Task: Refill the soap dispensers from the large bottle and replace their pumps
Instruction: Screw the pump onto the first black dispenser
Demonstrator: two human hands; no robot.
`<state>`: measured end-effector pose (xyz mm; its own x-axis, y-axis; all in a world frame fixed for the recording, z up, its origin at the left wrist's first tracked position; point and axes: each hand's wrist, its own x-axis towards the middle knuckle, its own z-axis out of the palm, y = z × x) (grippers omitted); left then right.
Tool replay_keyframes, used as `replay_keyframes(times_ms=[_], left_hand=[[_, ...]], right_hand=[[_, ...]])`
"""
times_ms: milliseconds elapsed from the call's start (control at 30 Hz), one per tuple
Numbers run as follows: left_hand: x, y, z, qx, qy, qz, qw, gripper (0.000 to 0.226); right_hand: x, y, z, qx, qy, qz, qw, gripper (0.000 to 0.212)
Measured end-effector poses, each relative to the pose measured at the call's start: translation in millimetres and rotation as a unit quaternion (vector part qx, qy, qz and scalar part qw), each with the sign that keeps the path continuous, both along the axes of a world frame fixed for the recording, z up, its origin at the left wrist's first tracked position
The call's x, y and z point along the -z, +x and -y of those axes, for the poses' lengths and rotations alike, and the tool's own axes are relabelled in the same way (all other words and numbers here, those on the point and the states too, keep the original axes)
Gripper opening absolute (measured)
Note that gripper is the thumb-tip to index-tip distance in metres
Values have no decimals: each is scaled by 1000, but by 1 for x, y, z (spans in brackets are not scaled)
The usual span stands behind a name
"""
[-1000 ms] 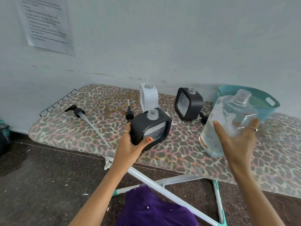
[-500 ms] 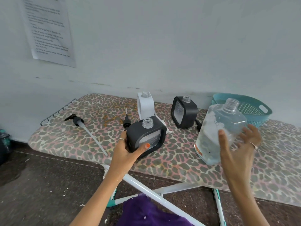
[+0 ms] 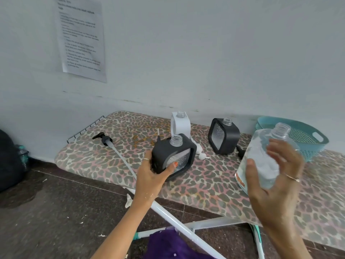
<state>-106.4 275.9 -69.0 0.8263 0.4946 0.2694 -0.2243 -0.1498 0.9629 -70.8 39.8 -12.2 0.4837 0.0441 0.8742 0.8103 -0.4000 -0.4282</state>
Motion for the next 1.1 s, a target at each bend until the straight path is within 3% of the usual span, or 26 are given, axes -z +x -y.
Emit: replay_keyframes(times_ms=[100,200,300,467,733,800,900,1000,1100], left_hand=[[-2,-12,-11,-30,-13,7,999,60],[1,-26,-23,-51,-22,10,998,55],[5,-35,-31,-64,-22,3,998,49],[7,-39,-35,-43,2,-6,999,45],[4,-40,-35,-26,-11,1,1000,45],[3,-40,-35,-22,-14,3,1000,47],[3,-40,-34,-24,-15,3,1000,45],[2,-39,-33,-25,-15,4,1000,44],[-1,-35,-31,-25,-7,4,1000,46]], right_hand=[[8,7,-22,-41,-41,-112,992,36],[15,26,-45,-82,-134,-178,971,32],[18,59,-78,-123,-263,-196,937,32],[6,97,-146,-190,-431,-171,865,51],[18,133,-206,-205,-593,-189,755,33],[23,136,-208,-202,-594,-176,758,29],[23,138,-204,-217,-519,-166,810,22],[6,129,-195,-225,-349,-216,884,34],[-29,111,-175,-243,-157,-246,925,38]])
